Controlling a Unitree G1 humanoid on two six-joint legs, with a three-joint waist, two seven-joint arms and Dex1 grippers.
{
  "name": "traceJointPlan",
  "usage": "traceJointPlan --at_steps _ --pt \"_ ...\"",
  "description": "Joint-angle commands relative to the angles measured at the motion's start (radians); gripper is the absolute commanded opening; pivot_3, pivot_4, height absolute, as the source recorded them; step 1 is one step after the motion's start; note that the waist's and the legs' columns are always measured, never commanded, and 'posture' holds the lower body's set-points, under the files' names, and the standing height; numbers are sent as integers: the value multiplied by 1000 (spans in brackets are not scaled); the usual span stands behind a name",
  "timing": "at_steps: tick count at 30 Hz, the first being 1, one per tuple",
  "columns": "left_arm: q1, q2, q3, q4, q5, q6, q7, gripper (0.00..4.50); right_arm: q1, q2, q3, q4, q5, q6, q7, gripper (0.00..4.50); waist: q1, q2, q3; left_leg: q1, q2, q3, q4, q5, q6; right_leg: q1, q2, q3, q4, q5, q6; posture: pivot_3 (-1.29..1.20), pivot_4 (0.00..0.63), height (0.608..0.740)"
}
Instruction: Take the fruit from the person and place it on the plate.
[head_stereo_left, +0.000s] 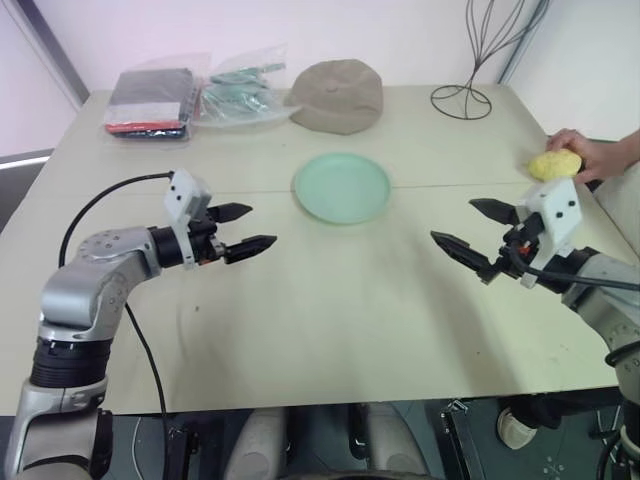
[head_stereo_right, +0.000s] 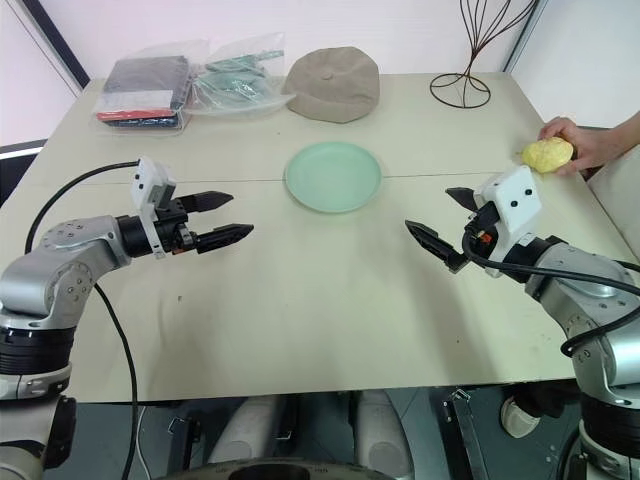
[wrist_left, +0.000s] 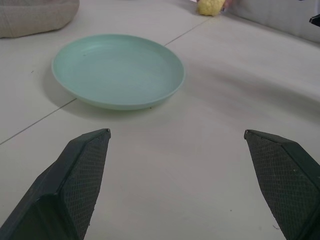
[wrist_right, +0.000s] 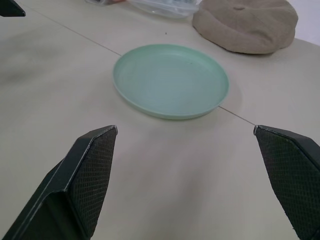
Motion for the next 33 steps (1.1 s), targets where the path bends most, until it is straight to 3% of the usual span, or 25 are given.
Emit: traceJointPlan --at_steps 1,33 --pt "-15 21 7 -13 4 -23 -11 4485 -11 -17 -33 -15 9 -18 6 4500 0 0 0 0 0 0 0 0 0 0 0 0 0 0 0 0 150 740" --pt "-27 11 9 -17 -33 -2 -4 4485 5 -23 -48 -20 16 -17 3 4500 0 0 0 0 0 0 0 0 0 0 0 0 0 0 0 0 150 740"
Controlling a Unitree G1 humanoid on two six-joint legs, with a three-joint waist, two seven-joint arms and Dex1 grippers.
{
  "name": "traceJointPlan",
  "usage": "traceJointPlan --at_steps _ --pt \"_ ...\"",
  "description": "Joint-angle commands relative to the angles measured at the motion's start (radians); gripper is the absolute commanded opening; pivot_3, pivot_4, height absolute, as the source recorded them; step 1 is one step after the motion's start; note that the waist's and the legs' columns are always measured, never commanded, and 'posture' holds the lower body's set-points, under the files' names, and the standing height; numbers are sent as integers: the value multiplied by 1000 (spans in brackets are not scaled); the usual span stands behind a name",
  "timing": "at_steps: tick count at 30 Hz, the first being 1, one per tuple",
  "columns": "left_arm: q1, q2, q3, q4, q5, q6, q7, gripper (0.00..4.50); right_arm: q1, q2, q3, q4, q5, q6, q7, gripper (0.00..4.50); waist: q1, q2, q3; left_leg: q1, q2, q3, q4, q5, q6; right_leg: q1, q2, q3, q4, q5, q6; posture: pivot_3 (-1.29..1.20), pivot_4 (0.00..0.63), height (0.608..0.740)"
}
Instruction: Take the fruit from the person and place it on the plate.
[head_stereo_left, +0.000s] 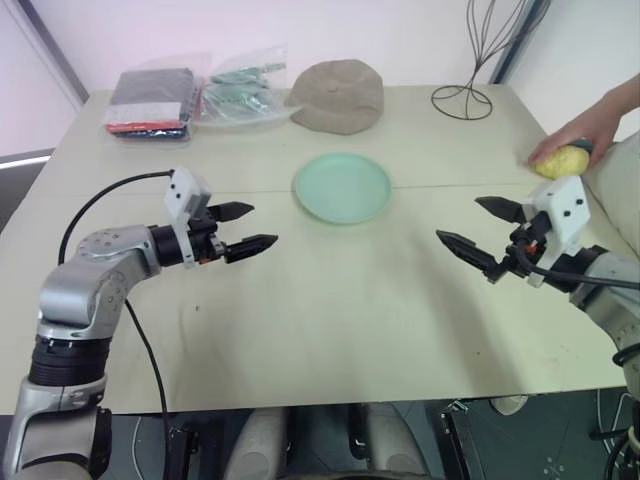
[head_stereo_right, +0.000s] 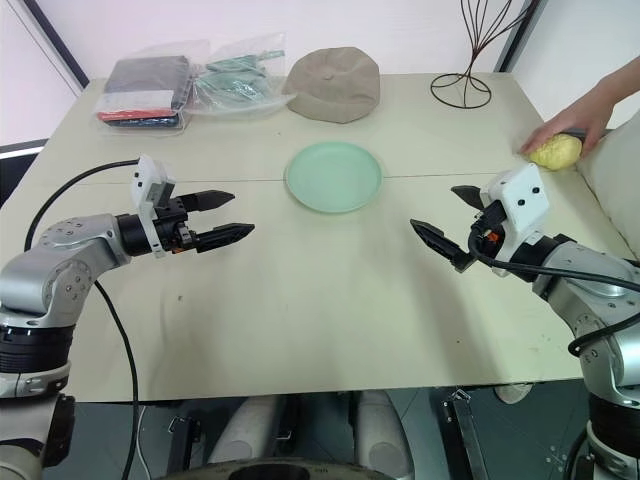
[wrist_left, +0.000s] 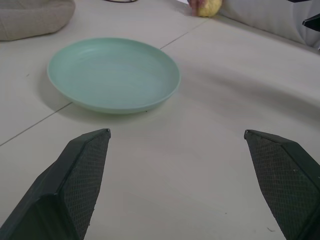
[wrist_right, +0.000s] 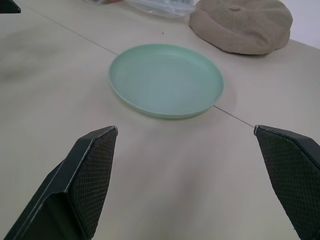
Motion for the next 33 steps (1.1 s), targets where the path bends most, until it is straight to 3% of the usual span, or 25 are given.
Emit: traceJointPlan --at_steps 1,22,33 --pt "-20 4 10 -17 -11 -9 -4 4485 -4 -11 -39 -28 15 -6 -5 4500 0 0 0 0 0 0 0 0 0 0 0 0 0 0 0 0 150 740" --pt "-26 -22 5 -1 6 -33 19 4485 6 24 -55 -72 78 34 -78 4500 0 0 0 0 0 0 0 0 0 0 0 0 0 0 0 0 150 740" --pt "-71 -57 26 57 19 -80 68 4485 -88 66 -2 -91 73 45 -193 4500 1 0 0 0 0 0 0 0 0 0 0 0 1 0 0 0 150 740"
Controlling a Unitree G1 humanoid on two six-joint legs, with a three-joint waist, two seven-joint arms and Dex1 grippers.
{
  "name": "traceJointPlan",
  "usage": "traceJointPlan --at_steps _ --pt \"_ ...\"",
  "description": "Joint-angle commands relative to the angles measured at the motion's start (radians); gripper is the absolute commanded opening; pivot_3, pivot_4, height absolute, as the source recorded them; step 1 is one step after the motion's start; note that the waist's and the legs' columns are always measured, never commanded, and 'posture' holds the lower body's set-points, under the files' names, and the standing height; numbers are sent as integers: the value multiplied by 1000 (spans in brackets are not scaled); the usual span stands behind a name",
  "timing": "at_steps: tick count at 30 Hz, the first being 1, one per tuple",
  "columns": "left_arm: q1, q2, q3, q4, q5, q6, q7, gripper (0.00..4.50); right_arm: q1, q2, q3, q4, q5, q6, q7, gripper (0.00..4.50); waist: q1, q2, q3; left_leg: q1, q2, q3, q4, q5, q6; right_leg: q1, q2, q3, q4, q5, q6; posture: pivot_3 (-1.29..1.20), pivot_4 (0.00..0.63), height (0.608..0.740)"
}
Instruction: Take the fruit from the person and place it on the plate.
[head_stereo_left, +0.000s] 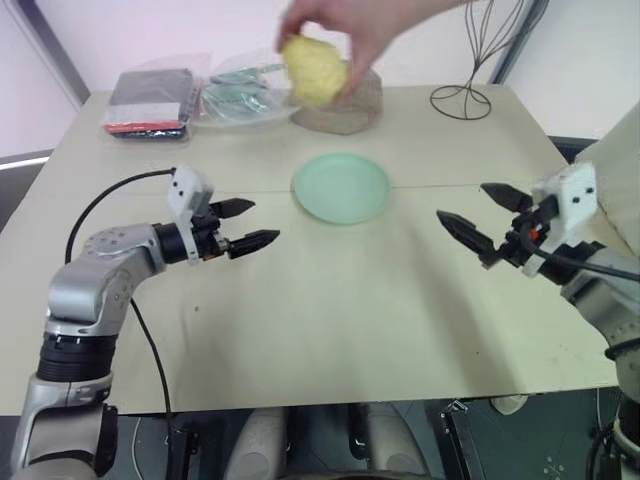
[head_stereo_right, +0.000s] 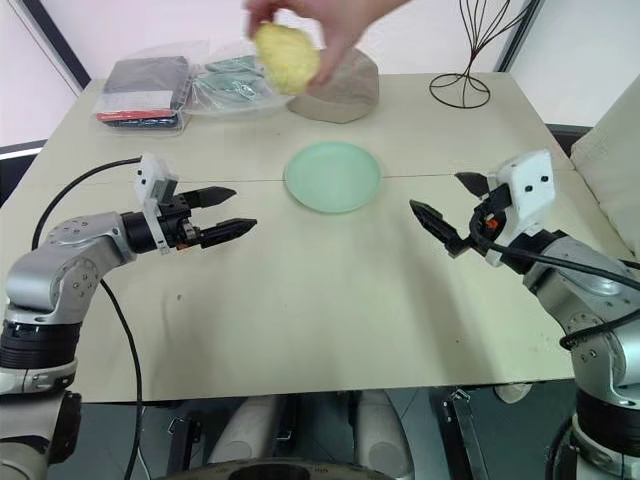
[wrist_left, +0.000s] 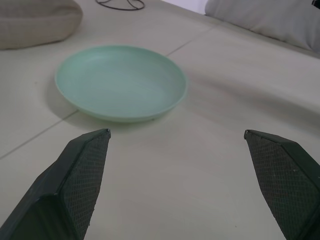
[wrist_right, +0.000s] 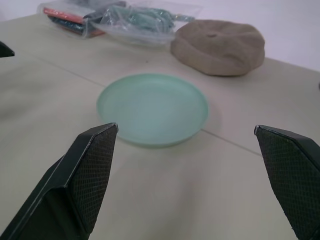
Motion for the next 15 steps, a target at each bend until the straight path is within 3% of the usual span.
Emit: traceJointPlan --at_steps 1,9,15 --pt "-55 -53 54 37 -3 -39 74 4485 -17 -1 20 -47 -16 -18 -16 4500 2 0 0 0 0 0 0 0 0 0 0 0 0 0 0 0 150 740" --pt "-133 -324 246 78 -275 139 346 4485 -27 7 57 -33 -30 -40 -18 4500 -1 0 0 0 0 0 1 0 0 0 0 0 1 1 2 0 150 740" --pt "-131 -362 224 42 -321 154 354 4485 -36 4 61 -28 -37 -44 -11 4500 -1 0 0 1 -1 0 1 0 0 0 2 0 3 1 2 0 150 740"
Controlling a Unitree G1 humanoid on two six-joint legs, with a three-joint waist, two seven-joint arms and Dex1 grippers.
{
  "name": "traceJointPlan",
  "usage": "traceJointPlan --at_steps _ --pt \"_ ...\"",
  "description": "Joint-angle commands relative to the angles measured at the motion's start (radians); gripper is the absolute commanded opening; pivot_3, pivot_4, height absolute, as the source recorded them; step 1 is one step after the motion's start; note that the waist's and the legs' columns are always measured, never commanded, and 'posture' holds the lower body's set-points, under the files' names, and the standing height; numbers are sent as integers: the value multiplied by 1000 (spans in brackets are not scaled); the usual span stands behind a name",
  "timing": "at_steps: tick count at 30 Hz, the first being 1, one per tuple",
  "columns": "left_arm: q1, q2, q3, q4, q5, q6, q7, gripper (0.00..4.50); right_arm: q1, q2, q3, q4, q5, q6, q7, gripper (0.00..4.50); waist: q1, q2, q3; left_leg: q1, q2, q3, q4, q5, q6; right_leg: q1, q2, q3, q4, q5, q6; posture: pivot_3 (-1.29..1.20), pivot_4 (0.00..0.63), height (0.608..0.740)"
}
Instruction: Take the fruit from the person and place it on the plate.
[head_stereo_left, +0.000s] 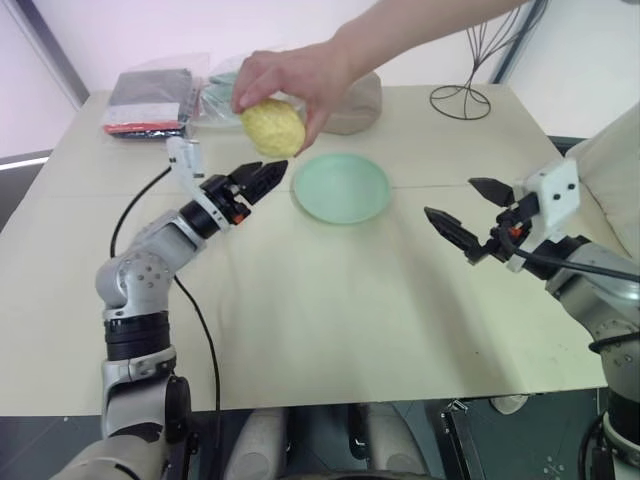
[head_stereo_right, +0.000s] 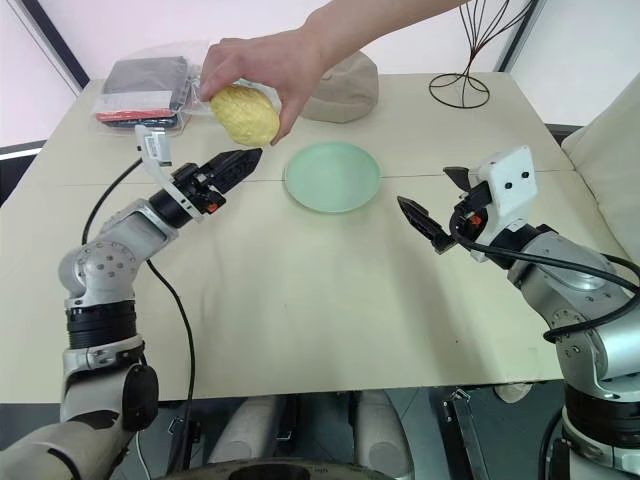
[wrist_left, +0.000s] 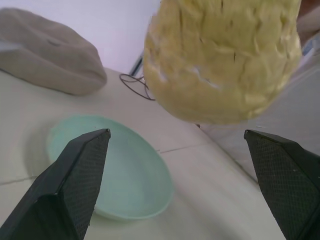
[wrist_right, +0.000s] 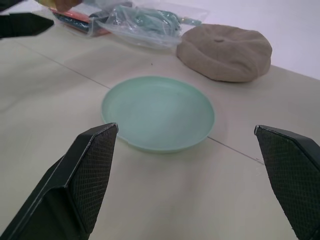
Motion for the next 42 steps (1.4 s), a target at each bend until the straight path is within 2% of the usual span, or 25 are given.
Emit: traceJointPlan --at_steps 1,12,31,42 --pt "-23 6 13 -51 -52 3 -12 4485 -14 -1 -10 -12 -5 -23 6 4500 0 0 0 0 0 0 0 0 0 0 0 0 0 0 0 0 150 740" --pt "-58 25 22 -44 -120 -10 -42 4485 -12 -7 -20 -13 -10 -24 19 4500 1 0 0 0 0 0 0 0 0 0 0 0 0 0 0 0 150 740" --pt "-122 -34 -47 159 49 -241 -104 4485 -23 -9 -26 -11 -17 -25 25 4500 2 0 0 0 -1 0 0 0 0 0 0 0 0 0 0 0 150 740" --pt "-161 -41 -42 156 48 -247 -89 4485 -22 -8 -27 -18 -17 -23 18 4500 2 0 0 0 -1 0 0 0 0 0 0 0 0 0 0 0 150 740"
